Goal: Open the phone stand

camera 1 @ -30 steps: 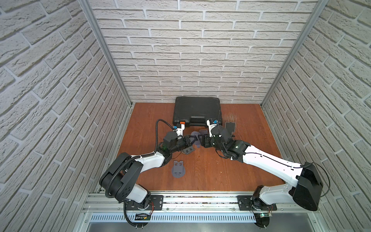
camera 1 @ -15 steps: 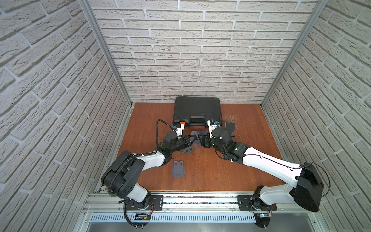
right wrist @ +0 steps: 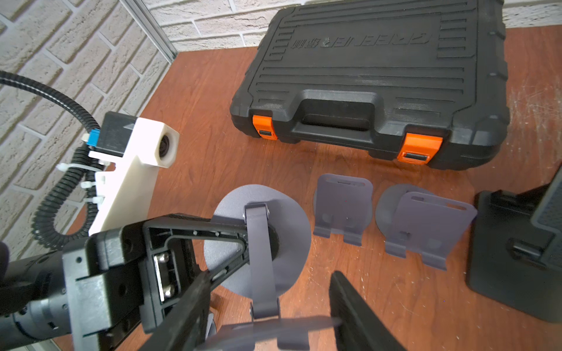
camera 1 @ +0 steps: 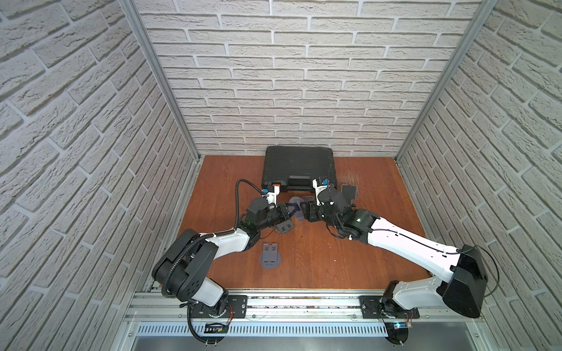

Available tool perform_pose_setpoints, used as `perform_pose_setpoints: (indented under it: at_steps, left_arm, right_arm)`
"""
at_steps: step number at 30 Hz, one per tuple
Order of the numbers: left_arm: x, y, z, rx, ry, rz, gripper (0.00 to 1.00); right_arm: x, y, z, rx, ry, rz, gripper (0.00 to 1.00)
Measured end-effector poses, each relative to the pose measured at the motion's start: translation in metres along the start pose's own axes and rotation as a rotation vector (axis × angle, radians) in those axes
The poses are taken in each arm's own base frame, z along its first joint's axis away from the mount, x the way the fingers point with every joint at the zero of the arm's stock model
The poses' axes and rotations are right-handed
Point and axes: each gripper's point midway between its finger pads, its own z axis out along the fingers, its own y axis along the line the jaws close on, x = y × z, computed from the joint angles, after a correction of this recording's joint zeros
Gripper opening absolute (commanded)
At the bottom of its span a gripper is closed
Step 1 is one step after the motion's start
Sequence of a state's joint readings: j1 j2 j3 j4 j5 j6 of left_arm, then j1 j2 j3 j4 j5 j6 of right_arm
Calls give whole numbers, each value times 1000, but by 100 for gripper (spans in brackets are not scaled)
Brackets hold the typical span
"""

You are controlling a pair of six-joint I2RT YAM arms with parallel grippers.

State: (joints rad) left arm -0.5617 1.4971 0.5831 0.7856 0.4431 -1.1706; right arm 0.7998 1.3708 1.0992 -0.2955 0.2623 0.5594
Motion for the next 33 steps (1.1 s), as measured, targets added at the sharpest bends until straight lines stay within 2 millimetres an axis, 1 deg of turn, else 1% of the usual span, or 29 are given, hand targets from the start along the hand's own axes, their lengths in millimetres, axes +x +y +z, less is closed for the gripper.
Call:
perform_pose_setpoints:
  at_steps: [4,5,6,9,11,14,17,23,29,33]
  left_arm:
    - [-1,-4,0,17,5,8,0]
    - [-2,-4,0,18,4,9,0]
    - [-5,-3,0,13,-5,7,0]
    - [-13,-3,2,19,-23,8,0]
    - [-16,-2,4,21,-31,5,0]
    - [-17,-1,8,24,-32,2,0]
    - [-16,0,9,25,-30,-4,0]
    - [-17,-2,10,43,-32,-12,0]
    - [-22,-9,17,73,-31,-13,0]
    - [-24,-10,20,84,-31,-25,0]
  right_arm:
    - [-5,2,-2,18,19,-9,67]
    - [-4,4,-3,12,33,-14,71]
    - [-2,9,-5,-1,54,-25,77]
    - [2,19,-9,-21,92,-58,84]
    - [3,30,-9,-53,116,-71,87]
    - [3,42,-9,-86,134,-90,89]
    - [2,44,-11,-90,142,-94,89]
    - [1,31,-12,-58,152,-82,87]
    - [-12,9,-24,-31,129,-43,84]
    - [-14,1,-22,-21,134,-28,83]
